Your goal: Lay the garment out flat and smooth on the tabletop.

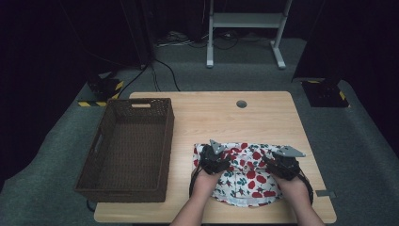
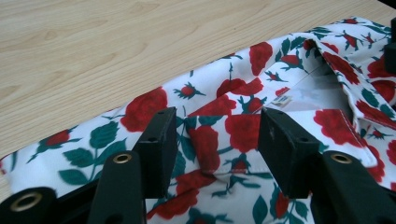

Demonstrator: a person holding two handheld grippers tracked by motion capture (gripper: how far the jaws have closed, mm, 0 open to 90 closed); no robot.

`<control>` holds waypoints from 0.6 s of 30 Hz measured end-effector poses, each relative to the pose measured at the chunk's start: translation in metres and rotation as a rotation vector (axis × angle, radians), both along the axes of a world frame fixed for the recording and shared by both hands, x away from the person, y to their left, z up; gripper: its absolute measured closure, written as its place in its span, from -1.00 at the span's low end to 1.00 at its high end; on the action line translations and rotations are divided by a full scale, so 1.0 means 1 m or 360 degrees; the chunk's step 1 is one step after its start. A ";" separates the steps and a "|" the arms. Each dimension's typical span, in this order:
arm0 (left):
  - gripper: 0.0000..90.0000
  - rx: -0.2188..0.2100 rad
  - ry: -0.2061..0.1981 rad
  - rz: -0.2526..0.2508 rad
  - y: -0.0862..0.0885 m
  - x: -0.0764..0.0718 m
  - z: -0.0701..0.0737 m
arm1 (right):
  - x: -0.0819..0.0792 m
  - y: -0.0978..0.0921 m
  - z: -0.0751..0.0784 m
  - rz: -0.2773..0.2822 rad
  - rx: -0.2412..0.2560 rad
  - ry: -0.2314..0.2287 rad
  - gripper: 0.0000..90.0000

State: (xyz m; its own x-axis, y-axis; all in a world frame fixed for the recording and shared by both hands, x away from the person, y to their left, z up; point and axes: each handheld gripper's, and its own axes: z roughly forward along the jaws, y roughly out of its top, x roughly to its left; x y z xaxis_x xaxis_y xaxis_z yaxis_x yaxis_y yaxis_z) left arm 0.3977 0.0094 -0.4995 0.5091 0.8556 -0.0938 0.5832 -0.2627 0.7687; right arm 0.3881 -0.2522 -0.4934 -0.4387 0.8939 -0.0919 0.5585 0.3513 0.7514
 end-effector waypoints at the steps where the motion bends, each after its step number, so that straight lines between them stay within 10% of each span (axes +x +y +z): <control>1: 0.04 0.0011 0.0012 0.0003 -0.002 0.002 -0.002 | 0.002 0.002 -0.001 0.0000 -0.0005 0.0004 0.21; 18: 0.08 0.0017 0.0122 -0.0018 -0.007 0.004 -0.023 | 0.021 0.024 -0.022 0.0021 -0.0023 0.0157 0.11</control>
State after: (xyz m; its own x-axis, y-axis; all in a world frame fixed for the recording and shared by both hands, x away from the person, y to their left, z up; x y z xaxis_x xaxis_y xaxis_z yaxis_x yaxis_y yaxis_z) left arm 0.4021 0.0023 -0.5221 0.5103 0.8510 -0.1240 0.6373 -0.2774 0.7190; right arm 0.4094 -0.2281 -0.5154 -0.4581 0.8869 -0.0603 0.6248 0.3694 0.6879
